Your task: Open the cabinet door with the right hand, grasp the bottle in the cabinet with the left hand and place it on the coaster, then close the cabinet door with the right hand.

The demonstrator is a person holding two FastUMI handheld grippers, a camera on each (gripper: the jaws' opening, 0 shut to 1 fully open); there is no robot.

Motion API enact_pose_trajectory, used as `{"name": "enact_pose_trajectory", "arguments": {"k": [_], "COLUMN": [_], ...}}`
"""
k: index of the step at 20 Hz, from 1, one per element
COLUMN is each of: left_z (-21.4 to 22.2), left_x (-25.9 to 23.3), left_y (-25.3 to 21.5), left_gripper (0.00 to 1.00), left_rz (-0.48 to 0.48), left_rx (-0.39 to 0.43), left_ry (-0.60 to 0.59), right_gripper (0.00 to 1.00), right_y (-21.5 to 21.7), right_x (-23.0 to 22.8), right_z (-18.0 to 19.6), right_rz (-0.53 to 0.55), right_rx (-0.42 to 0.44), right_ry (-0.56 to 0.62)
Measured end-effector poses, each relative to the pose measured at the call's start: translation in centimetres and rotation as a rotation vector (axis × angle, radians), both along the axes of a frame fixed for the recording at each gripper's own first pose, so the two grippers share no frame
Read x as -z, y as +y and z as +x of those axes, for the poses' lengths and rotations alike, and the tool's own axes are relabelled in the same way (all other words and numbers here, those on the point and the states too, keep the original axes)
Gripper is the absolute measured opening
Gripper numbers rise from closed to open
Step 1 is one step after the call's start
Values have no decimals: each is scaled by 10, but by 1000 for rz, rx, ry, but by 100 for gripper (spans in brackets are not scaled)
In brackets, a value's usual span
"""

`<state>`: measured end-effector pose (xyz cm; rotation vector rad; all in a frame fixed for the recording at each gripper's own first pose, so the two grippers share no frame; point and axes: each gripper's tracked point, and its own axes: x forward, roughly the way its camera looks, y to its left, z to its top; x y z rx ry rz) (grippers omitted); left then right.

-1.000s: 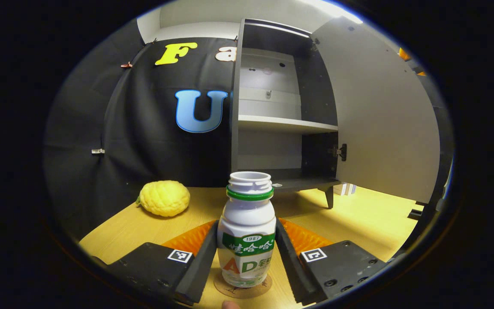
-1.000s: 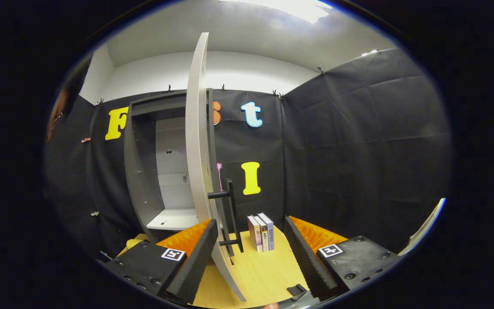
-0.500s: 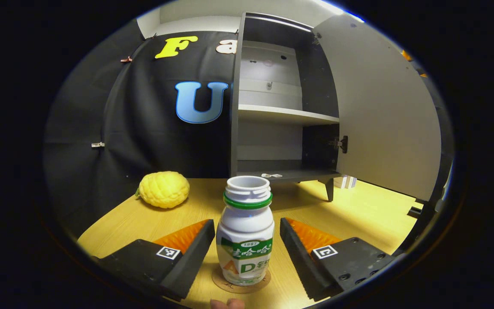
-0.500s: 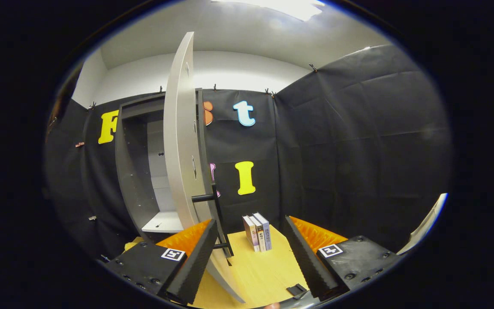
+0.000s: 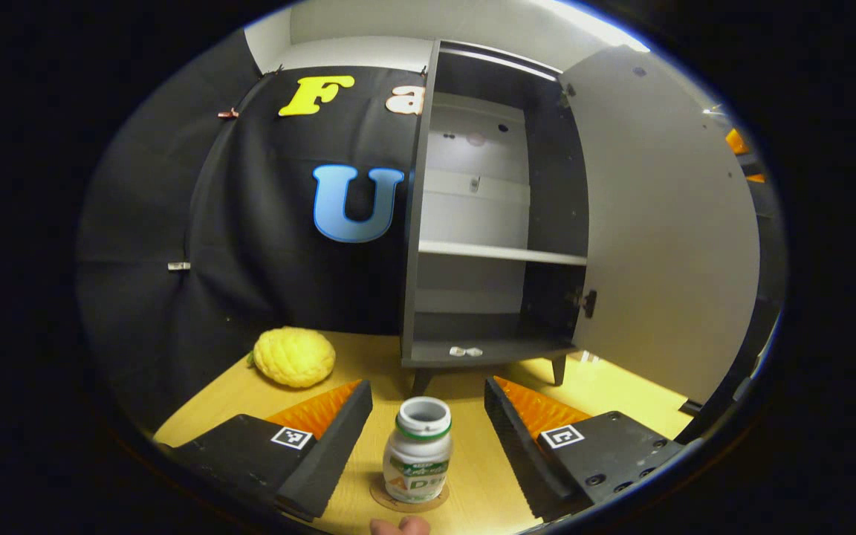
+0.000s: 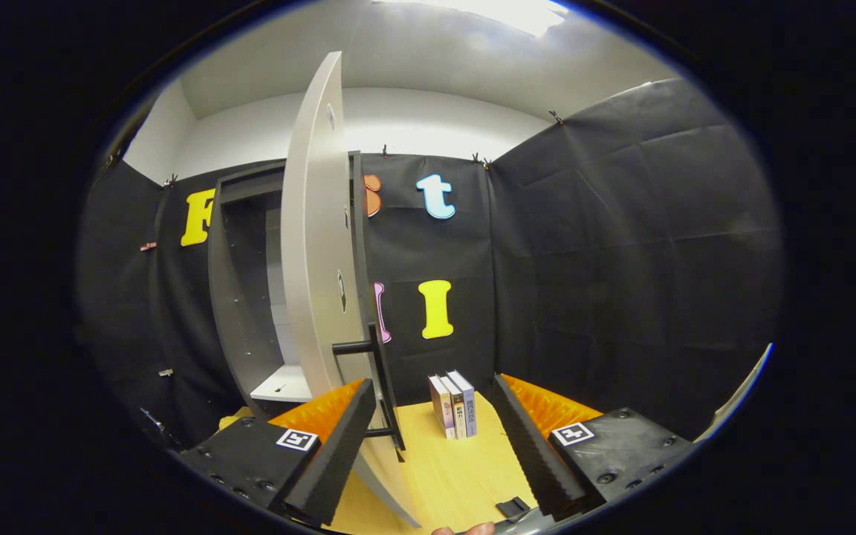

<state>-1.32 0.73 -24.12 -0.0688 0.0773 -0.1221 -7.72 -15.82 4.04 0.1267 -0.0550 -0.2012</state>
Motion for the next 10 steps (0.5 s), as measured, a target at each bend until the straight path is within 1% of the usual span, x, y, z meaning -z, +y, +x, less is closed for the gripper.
{"name": "enact_pose_trajectory", "arguments": {"k": [2, 3, 5, 8, 10], "left_z": [-4, -5, -9, -12, -12], "left_x": [-25, -39, -65, -110, -133], "left_y": [2, 0, -1, 1, 5], "left_gripper": [96, 94, 96, 96, 95], "left_rz": [3, -1, -11, -24, -7], "left_rx": [-31, -38, -46, -52, -68], "left_ry": [11, 17, 28, -9, -35], "right_gripper": [98, 98, 98, 99, 99], "right_y": [-5, -7, -5, -12, -16], "right_x": [-2, -4, -3, -3, -7], "right_z": [3, 6, 5, 6, 7], "right_rz": [-9, -7, -8, 6, 18], "right_rx": [-15, -23, -54, -71, -83], "right_ry": [-4, -10, -17, -23, -39]}}
